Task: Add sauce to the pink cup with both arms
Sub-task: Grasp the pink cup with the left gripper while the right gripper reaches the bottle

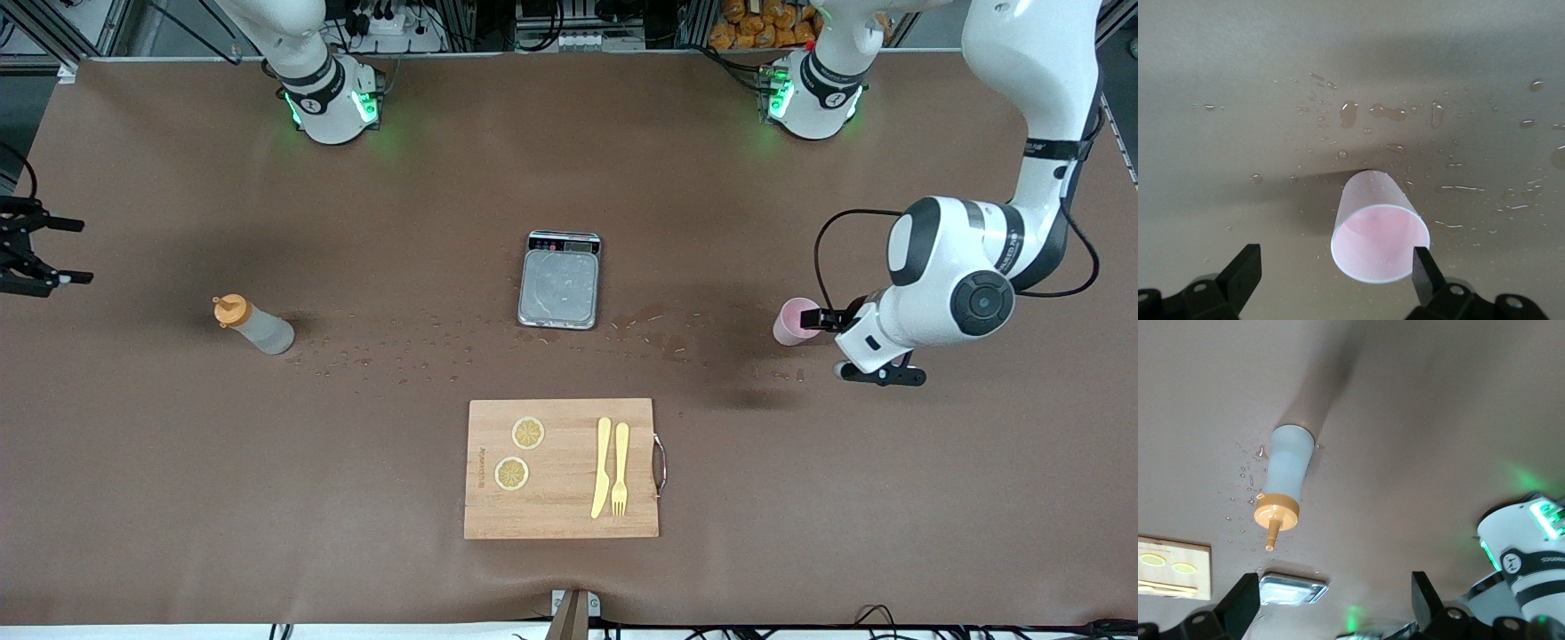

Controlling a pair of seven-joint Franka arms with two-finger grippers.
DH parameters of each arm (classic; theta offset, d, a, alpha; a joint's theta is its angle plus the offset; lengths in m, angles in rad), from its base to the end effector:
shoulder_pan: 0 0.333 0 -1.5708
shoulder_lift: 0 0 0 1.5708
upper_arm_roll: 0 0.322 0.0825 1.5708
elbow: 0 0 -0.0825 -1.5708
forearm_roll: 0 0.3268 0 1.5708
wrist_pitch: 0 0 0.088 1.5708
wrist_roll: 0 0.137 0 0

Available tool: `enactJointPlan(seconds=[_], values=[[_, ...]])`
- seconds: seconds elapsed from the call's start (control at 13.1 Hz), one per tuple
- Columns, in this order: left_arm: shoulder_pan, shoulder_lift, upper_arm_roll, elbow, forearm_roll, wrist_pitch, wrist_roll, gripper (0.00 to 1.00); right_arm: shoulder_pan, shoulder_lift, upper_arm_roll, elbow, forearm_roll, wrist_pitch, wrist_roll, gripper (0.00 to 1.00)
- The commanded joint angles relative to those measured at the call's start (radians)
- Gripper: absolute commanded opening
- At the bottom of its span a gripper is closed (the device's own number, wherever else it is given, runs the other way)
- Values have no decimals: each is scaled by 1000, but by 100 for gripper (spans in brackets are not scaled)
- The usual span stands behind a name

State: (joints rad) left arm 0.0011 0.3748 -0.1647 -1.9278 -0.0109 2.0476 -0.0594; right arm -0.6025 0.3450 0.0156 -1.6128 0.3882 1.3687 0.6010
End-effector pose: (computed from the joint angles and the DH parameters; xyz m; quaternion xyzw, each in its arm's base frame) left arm 0.5369 -0.0857 0.2933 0.9905 -0.0467 -0.1278 0.0209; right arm 0.4657 -0.2418 0.4092 -0.7679 0.5397 0.2862 0.1927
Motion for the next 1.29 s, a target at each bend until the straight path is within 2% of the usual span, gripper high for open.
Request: enactJointPlan(seconds=[0.0,0.69,0.76,0.84,0.99,1.22], values=[[3,10,-7,-42,25,67,3,100,-63,64,18,-4,107,-20,72,100],[8,24,-7,-100,26,86,4,100,-131,311,18,11,354,-8,82,100],[7,26,-7,-102,25,92,-2,37,-135,331,18,10,379,7,82,100],[3,35,-6,-100,26,95,-2,0,-134,345,17,10,389,24,83,100],[-3,38,-7,-99,40,101,0,0,-131,380,18,10,396,50,82,100],[-4,38,-7,-99,48,101,-2,0,-123,431,18,11,452,56,65,100]])
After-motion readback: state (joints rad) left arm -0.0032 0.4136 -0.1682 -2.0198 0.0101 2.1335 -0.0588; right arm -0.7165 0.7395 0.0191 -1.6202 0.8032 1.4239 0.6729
